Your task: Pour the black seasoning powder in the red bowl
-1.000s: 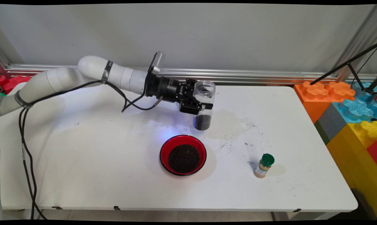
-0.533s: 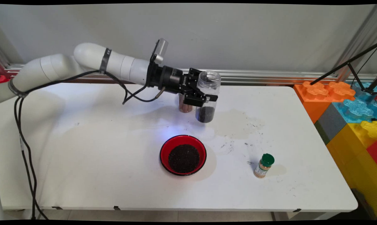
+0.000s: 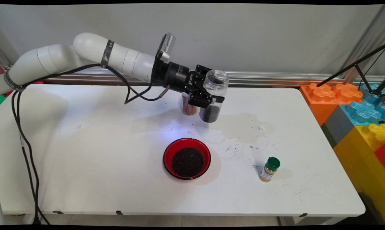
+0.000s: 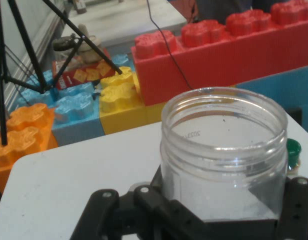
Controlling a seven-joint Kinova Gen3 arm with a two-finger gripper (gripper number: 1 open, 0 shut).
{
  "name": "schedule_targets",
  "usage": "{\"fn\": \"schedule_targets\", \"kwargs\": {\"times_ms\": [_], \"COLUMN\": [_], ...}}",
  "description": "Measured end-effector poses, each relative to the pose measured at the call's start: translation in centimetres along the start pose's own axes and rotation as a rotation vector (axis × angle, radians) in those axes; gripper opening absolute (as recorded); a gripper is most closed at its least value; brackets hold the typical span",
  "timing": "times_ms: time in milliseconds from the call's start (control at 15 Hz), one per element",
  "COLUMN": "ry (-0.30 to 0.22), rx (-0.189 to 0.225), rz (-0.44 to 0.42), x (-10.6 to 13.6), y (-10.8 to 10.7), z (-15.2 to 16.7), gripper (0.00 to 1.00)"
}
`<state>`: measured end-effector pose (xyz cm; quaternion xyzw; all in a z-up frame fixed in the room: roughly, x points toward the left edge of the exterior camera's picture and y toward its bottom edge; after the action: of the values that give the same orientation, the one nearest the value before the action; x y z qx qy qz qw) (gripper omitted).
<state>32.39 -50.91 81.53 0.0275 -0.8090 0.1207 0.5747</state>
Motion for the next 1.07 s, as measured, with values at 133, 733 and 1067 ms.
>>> {"fn": "schedule_targets", "kwargs": {"times_ms": [133,733,1067], "ry": [-0.014,-0.038,-0.030], "rx": [-0.018,-0.110,-0.143], "rz": [0.038,0.399,0.557], "x": [0.23,-0.06,0.08], "y": [0.05,0.79,0.93], "z": [-0.15,-0.86,-0.65], "gripper": [0.00,0.00,0.00]}}
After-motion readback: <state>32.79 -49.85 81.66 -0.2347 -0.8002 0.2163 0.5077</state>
